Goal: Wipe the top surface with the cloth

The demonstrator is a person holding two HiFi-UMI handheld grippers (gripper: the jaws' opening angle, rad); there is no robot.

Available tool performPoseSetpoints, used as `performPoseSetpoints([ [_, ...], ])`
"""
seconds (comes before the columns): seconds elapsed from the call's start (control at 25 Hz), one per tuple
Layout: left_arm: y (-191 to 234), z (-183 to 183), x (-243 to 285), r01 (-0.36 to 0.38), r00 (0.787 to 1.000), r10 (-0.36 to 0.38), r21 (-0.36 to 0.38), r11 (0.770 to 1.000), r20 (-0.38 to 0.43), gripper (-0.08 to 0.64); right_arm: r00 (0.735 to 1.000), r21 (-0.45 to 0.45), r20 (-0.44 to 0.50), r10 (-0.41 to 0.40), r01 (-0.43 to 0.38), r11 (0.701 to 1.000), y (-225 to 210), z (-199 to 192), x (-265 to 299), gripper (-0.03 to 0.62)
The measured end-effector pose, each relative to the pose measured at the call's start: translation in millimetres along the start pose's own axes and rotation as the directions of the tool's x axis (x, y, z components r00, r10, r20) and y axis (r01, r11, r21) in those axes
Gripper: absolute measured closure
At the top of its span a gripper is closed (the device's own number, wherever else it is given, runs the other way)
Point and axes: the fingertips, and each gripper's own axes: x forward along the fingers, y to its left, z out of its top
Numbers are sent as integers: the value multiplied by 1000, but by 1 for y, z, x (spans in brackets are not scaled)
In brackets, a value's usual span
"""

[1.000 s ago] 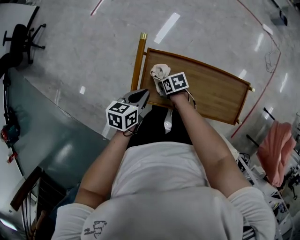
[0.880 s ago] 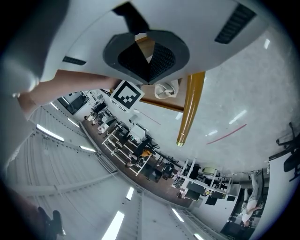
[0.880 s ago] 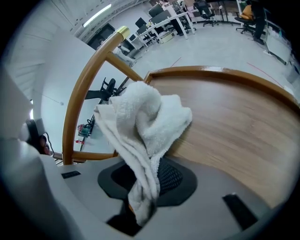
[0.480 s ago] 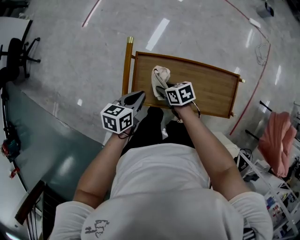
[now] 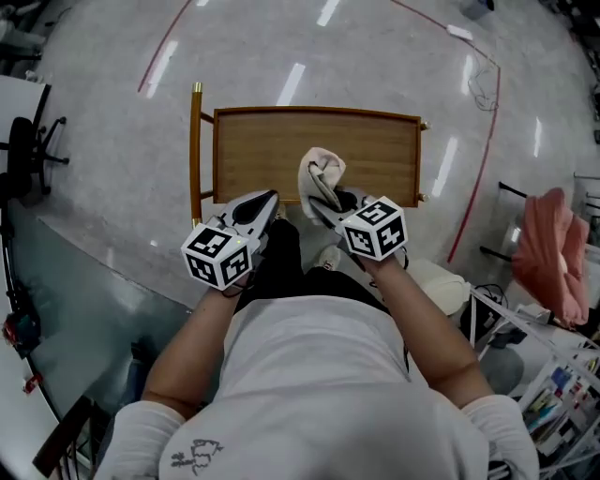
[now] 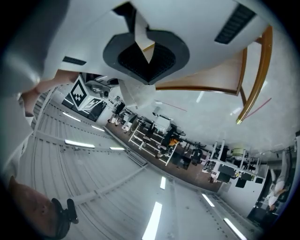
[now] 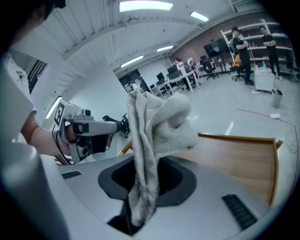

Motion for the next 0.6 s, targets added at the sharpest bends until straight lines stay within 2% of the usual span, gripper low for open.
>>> performPoseSetpoints([
  [0.12, -69, 2, -3, 24, 999, -25, 61, 998, 22, 554, 993, -46, 112, -33, 39, 998, 18, 2, -68, 491],
  [0.2, -116, 13, -7, 40, 996, -47, 99, 994, 70, 554, 978, -106, 203, -55, 78, 991, 30, 13, -115, 491],
  [0.36, -191, 50, -22, 67, 971, -103, 168, 984, 217, 554, 923, -224, 378, -67, 162, 961, 60, 43, -192, 491],
  [0.48, -237, 62, -45, 77, 945, -137, 206, 975, 296, 552, 887, -249, 456, -66, 198, 948, 93, 49, -236, 491],
  [0.6, -259, 71, -66, 61, 933, -136, 225, 972, 334, 552, 859, -256, 508, -61, 218, 942, 119, 56, -264, 491],
])
